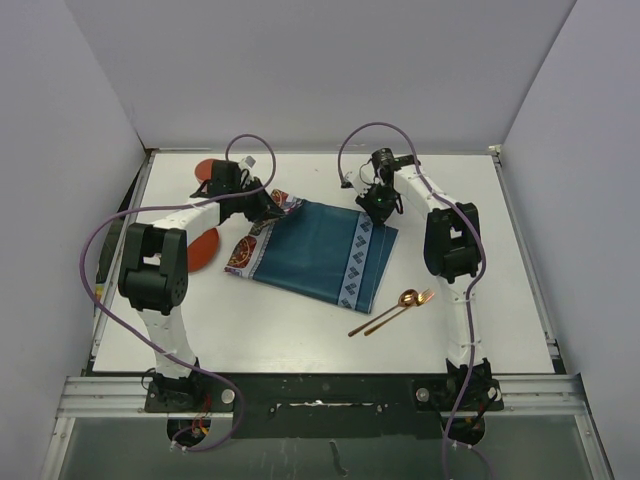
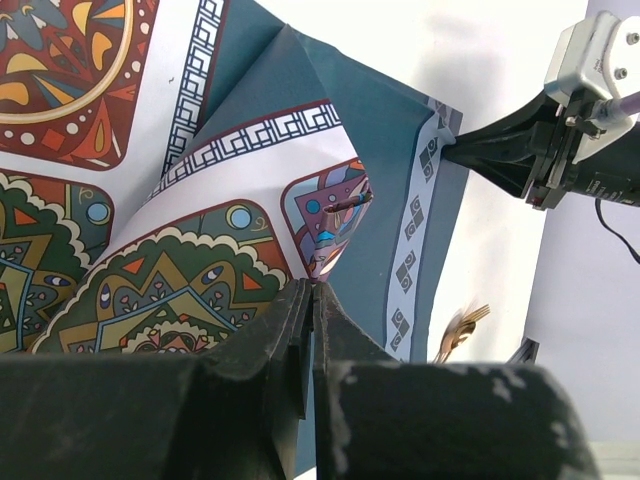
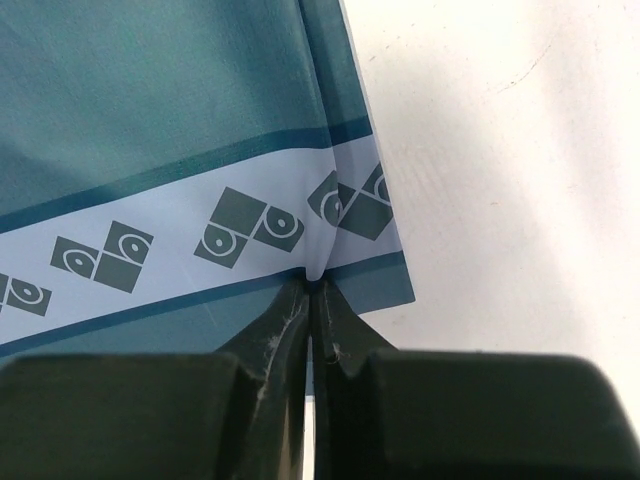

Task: Set the dinner table for one person
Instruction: Fold the napkin at the center of the board.

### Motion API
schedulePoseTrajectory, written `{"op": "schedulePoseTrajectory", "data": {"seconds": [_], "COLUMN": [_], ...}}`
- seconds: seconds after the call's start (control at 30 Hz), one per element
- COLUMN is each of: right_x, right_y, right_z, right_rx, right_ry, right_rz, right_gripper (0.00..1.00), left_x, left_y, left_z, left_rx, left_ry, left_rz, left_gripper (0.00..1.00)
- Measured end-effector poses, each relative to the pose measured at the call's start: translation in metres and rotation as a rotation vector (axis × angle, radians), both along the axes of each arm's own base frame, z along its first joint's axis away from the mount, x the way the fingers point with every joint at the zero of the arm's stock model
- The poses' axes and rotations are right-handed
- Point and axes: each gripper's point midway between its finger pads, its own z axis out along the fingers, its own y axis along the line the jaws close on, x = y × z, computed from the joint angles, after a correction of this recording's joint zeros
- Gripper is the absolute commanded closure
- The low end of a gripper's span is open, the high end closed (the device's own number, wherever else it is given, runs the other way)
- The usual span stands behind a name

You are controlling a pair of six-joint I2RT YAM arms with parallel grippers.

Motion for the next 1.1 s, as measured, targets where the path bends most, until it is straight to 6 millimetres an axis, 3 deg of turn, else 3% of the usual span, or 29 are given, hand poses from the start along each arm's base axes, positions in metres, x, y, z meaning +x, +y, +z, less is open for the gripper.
{"op": "schedulePoseTrajectory", "data": {"seconds": [0.77, 1.1], "right_x": [-0.001, -0.04], "right_y": [-0.005, -0.025], "right_z": [0.003, 0.016], "right_rx": [-0.064, -0.12], "right_ry": [-0.027, 0.018], "right_rz": [0.01, 0.019], "right_gripper": [1.0, 1.0], "left_x": [0.004, -0.014], "left_y": [-0.01, -0.009], "left_z": [0.006, 0.002], "left_rx": [-0.026, -0.052], "left_ry": [-0.017, 0.044], "left_rz": [-0.022, -0.053], "left_gripper": [0.97, 0.97]}}
